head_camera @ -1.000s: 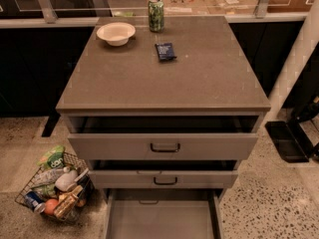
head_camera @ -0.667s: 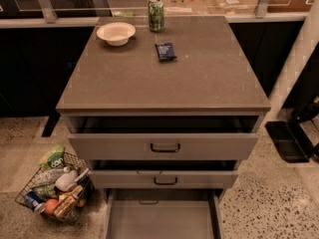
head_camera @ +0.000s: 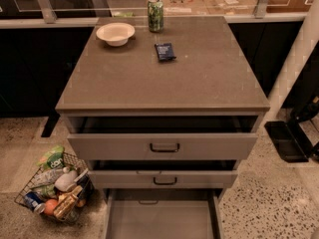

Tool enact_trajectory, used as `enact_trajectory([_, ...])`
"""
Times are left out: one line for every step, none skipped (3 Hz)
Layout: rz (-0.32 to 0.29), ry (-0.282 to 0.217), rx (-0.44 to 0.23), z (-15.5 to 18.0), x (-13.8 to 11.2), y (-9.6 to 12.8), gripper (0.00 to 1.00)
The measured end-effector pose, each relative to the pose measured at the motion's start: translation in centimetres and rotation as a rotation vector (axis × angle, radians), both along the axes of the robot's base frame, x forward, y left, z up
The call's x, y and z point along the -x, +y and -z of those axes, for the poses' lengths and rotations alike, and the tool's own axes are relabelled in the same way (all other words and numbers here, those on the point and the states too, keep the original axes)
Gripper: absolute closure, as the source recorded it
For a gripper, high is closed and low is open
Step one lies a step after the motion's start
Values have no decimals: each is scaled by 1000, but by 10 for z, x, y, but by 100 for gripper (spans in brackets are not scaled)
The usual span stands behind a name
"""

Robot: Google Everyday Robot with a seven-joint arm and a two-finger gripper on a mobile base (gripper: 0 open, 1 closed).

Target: Close bottom drawer

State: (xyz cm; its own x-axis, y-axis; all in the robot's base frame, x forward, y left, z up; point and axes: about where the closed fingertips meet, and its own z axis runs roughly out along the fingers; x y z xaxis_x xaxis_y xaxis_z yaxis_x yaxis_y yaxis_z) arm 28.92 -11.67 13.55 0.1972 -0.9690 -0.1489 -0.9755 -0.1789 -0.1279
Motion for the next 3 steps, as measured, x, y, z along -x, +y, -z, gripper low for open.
enact_trajectory([-2, -4, 2, 1, -1, 2, 100])
enact_trajectory([-15, -58, 28, 7, -24, 8, 100])
enact_trajectory([-15, -77, 36, 7, -30, 10, 100])
